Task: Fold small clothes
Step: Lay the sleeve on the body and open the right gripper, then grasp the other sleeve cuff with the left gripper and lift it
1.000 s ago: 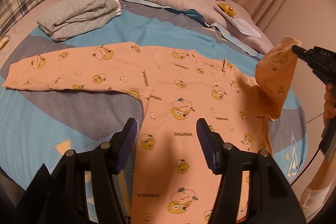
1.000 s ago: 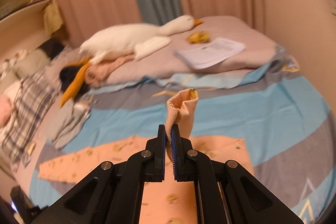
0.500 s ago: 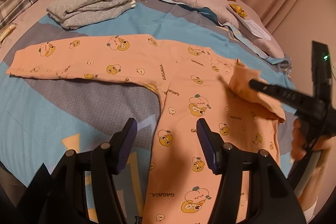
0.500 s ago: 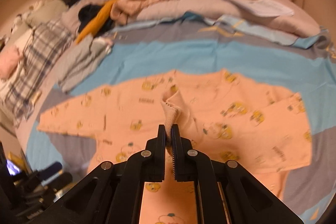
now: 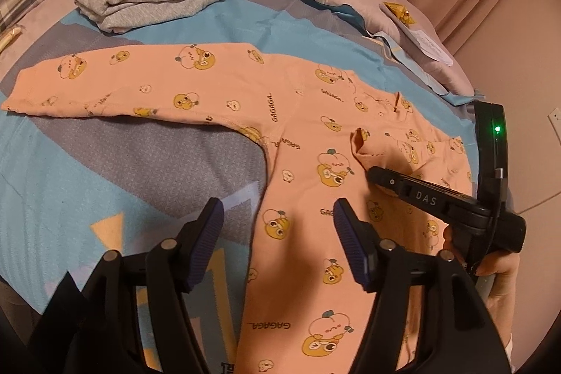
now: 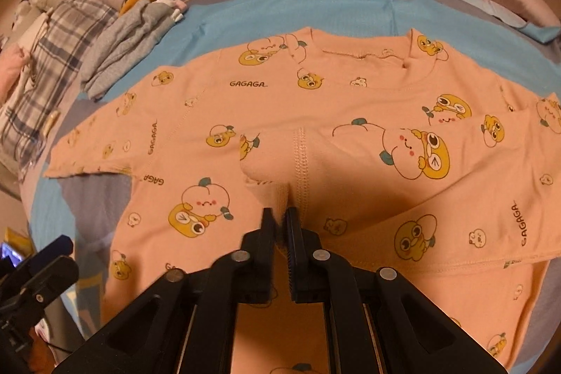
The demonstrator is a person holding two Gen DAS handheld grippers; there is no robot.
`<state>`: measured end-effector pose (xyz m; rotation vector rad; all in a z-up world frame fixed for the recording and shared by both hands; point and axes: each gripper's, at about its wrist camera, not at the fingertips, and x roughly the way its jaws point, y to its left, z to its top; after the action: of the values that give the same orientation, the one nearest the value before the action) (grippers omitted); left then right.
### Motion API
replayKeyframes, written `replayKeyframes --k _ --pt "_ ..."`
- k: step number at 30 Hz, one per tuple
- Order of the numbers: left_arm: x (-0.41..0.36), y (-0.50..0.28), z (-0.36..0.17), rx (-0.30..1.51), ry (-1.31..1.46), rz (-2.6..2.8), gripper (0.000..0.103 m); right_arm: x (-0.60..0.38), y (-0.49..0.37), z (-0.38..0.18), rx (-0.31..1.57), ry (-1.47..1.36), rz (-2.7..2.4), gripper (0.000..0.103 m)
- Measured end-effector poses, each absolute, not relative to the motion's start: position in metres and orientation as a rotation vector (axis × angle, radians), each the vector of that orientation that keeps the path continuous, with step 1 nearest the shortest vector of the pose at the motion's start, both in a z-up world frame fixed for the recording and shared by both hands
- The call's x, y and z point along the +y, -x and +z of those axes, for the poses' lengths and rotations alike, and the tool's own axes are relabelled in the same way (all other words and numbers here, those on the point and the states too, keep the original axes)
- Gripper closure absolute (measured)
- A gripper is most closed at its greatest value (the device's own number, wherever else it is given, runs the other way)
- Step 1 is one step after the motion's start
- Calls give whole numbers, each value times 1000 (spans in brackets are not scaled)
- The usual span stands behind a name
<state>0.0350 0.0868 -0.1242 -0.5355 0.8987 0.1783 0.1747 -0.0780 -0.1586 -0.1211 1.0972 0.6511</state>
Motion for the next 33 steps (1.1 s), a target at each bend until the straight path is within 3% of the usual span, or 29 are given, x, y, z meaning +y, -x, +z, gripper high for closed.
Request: replayKeyframes --k 3,7,19,24,29,31,33 --pt "86 -39 -121 891 557 142 26 -84 -172 -154 1101 109 669 94" --pt "80 -50 -113 870 575 78 20 -100 -166 -141 1066 69 685 54" --pt "39 -127 -126 899 578 -119 23 -190 -167 -118 970 -54 459 53" --pt "26 -156 -150 951 568 -134 40 -216 -170 -126 983 -99 387 53" --pt "22 -165 -168 976 597 -134 50 -234 -172 -132 989 -138 345 53" --pt "19 -166 -169 966 594 -139 61 -241 -172 -134 992 -151 331 53" --pt "18 -167 -172 970 611 -146 85 -245 -171 -136 992 -162 318 53"
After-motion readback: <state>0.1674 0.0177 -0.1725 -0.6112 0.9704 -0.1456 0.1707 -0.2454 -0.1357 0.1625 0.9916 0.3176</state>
